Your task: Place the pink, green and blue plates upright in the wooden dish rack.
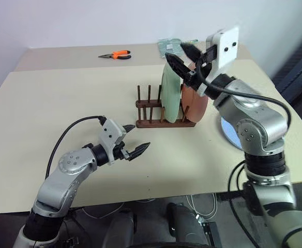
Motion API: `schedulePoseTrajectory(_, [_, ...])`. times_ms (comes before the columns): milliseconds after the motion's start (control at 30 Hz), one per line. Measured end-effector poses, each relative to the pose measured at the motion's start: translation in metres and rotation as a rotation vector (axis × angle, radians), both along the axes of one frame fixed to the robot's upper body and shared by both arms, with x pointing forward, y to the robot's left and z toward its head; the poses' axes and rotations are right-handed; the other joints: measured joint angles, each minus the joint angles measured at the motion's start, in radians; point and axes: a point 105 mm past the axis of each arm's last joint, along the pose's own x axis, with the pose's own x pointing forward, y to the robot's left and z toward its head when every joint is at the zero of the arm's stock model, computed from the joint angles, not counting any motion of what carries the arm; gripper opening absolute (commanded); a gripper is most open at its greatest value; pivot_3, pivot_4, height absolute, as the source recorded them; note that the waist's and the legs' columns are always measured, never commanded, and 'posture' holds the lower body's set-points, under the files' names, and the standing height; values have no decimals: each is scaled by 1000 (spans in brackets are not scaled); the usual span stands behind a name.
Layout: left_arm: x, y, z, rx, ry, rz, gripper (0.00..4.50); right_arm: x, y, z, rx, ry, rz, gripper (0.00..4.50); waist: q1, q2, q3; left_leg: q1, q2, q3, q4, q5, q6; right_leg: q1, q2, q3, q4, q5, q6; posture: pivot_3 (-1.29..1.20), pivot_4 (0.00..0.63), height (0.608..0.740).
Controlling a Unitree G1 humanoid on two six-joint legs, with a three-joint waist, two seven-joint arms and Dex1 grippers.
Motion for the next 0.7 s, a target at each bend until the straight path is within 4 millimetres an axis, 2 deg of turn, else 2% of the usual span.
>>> schedulePoseTrajectory(67, [5,-3,0,-1,-6,-1,4076,-10,-13,4,-96,-60,34,2997,6,-1,0,0,0,-1,1,0,0,1,0,0,-1,0,0,0,150,740])
schedulePoseTrajectory(100, [6,-3,0,0,-11,0,4076,-11,-28,5,-118,-52,22,3274,8,-1,0,0,0,-1,2,0,1,3,0,0,-2,0,0,0,150,740])
schedulePoseTrajectory(167, [8,-3,-3,10,-11,-1,4076,-10,-65,6,-129,-15,-45,4246,9,-1,0,0,-1,-1,2,-1,1,4,-2,0,-2,0,0,0,150,740])
schedulePoseTrajectory(200, [9,-5,-4,15,-12,-13,4076,-11,-91,0,-159,30,-109,4452,17,-1,0,1,-1,-1,3,-1,2,6,-2,-1,-3,-1,0,0,150,740])
schedulePoseTrajectory(267, [10,-7,-6,21,-10,-30,4076,-15,-135,-24,-204,161,-220,4452,24,-1,0,2,-1,0,3,-2,4,6,-2,-1,-4,-1,0,0,150,740])
schedulePoseTrajectory(333, [11,-8,-8,28,-5,-46,4076,-22,-159,-52,-206,297,-276,4452,23,1,0,2,-1,1,2,-2,4,6,-2,0,-3,-1,0,0,150,740])
schedulePoseTrajectory(400, [11,-10,-9,31,-6,-69,4076,-33,-168,-88,-253,435,-288,4452,20,1,0,3,0,1,2,-3,5,6,-1,0,-2,-2,0,0,150,740])
schedulePoseTrajectory(500, [13,-13,-11,40,-2,-91,4076,-43,-168,-139,-345,590,-319,4452,13,1,0,3,0,1,3,-3,5,7,-1,0,-2,-2,0,0,150,740])
schedulePoseTrajectory(533, [13,-14,-11,40,-1,-92,4076,-43,-168,-143,-353,599,-325,4452,12,1,0,3,0,1,3,-3,5,7,-1,0,-2,-2,0,0,150,740])
schedulePoseTrajectory(567, [14,-15,-11,35,1,-96,4076,-45,-162,-165,-373,650,-317,4224,6,3,1,3,-1,1,4,-3,5,6,-2,0,-2,-2,0,0,150,740])
schedulePoseTrajectory(600, [14,-16,-12,36,-1,-100,4076,-42,-161,-174,-401,653,-352,3947,5,2,1,3,-1,2,4,-3,4,7,-2,0,-2,-2,0,0,150,740])
schedulePoseTrajectory(633, [14,-18,-10,33,-11,-105,4076,-36,-167,-193,-429,684,-422,3672,6,0,1,3,-1,0,4,-3,4,6,-2,-1,-2,-2,0,0,150,740])
schedulePoseTrajectory(700, [14,-17,-10,34,-13,-104,4076,-35,-172,-213,-468,725,-465,2813,8,1,1,2,-1,0,4,-3,4,6,-2,-1,-2,-2,0,0,150,740])
